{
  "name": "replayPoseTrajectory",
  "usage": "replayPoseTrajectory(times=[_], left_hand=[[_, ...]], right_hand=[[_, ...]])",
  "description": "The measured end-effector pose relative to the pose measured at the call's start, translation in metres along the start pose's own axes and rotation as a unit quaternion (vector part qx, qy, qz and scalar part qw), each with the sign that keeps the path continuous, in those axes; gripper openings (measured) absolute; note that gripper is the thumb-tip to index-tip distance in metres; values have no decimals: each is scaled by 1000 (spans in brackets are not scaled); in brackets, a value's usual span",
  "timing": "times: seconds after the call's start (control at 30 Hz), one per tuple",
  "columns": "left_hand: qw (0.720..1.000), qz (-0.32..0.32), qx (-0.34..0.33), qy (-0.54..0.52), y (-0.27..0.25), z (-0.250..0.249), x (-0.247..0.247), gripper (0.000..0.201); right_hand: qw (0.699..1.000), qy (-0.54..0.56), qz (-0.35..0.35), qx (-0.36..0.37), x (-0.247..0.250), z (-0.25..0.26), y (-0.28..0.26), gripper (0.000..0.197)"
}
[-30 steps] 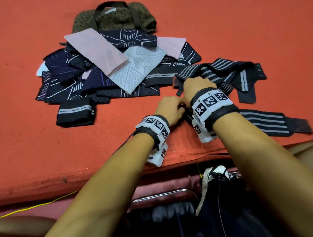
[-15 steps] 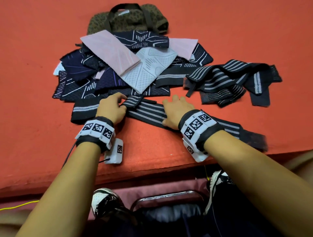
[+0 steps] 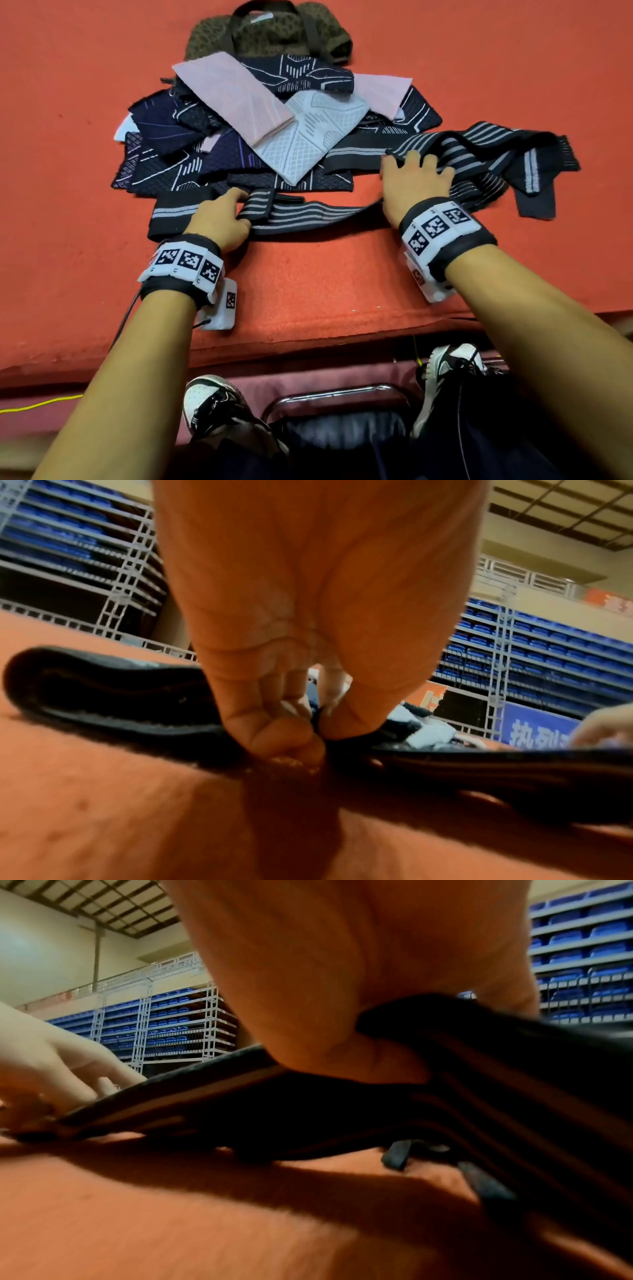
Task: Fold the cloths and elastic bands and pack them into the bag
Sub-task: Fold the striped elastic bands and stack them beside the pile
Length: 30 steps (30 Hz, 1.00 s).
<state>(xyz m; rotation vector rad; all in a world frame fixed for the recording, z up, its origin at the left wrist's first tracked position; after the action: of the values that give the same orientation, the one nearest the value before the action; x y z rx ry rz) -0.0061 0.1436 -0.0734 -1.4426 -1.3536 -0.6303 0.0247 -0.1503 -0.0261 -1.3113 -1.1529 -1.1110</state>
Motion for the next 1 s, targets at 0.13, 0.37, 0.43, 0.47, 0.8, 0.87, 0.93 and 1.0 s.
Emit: replayPoseTrajectory(times=[0.13, 0.37, 0.43, 0.47, 0.8, 0.87, 0.93, 1.0], left_hand=[[1000, 20, -13, 20, 0, -10, -10, 71], [992, -113, -49, 4, -5, -21, 15, 36], [988, -155, -18, 1, -10, -12, 31, 34], [985, -174, 4, -2, -13, -5, 38, 33], [966, -247, 33, -62, -21, 6, 53, 59], [963, -260, 9, -71, -24, -5, 54, 64], [966, -250, -19, -62, -22, -14, 52, 62], [970, -235, -46, -41, -23, -24, 49, 54]], right_hand=[[985, -48, 162, 36, -31, 19, -19, 55], [971, -48, 231, 39, -45, 22, -26, 68], [972, -53, 229, 13, -42, 11, -22, 69], [973, -58, 224, 1, -41, 8, -21, 71], [963, -20, 264, 41, -45, 14, -20, 98], [964, 19, 264, 29, -41, 11, -15, 98], [974, 45, 223, 13, -33, 5, -9, 72], [981, 25, 192, 6, -28, 0, -8, 48]])
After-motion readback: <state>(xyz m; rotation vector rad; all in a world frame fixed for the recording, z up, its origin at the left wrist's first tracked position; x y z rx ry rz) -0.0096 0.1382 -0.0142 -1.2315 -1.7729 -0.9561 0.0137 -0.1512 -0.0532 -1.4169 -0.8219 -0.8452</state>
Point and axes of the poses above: each hand's wrist, its own y-axis towards the middle knuckle, its own x-axis out of the back of the hand, z = x × y, the point moved 9 cm from there along y, towards the middle knuckle, and after that the axes turned 3 degrees about z, right-handed, at the moved point
